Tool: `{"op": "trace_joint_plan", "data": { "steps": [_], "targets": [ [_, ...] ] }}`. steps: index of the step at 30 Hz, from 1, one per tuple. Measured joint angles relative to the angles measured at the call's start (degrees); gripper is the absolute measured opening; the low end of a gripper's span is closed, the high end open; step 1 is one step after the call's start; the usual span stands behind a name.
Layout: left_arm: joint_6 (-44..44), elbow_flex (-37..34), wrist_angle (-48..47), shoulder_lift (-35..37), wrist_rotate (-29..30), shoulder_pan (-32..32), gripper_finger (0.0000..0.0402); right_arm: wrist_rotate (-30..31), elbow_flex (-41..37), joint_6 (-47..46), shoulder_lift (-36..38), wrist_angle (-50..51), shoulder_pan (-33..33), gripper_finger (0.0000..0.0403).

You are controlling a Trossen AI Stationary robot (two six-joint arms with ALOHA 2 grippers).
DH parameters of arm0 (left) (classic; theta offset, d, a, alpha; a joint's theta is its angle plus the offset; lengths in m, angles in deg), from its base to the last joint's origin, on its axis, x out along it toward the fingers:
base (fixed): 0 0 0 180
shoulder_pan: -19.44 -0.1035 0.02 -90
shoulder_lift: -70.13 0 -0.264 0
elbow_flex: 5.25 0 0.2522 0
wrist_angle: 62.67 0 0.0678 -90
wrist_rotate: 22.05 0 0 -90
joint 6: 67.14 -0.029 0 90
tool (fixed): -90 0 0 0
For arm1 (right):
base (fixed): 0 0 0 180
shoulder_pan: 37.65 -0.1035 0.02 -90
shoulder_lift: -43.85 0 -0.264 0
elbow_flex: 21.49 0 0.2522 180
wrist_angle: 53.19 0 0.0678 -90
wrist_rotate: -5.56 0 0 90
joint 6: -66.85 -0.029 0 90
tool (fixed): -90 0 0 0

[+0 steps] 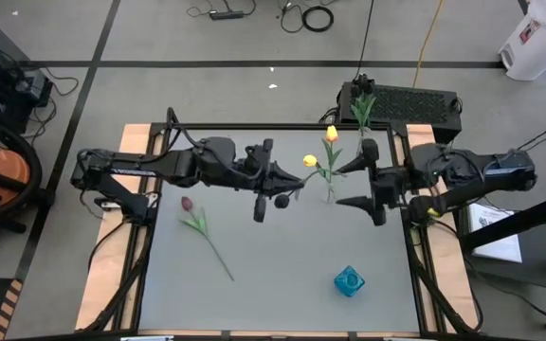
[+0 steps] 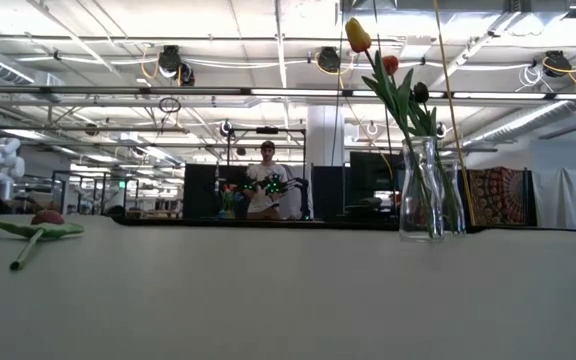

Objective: Sort flowers into vase by color
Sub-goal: Put the black tulip into the top transparent vase

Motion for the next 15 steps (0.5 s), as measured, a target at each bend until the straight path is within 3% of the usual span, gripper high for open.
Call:
{"op": "trace_joint_plan", "data": {
  "steps": [5, 15],
  "targets": [
    [3.09, 0.00, -0.01, 0.00, -0.01, -1.85, 0.0008, 15.97, 0.00, 12.15, -0.69, 3.41, -3.32, 0.0318],
    [11.71, 0.00, 0.00, 0.00, -0.02, -3.55, 0.0008, 37.09, 0.00, 30.50, -3.54, 0.28, -9.71, 0.0318]
  ]
}}
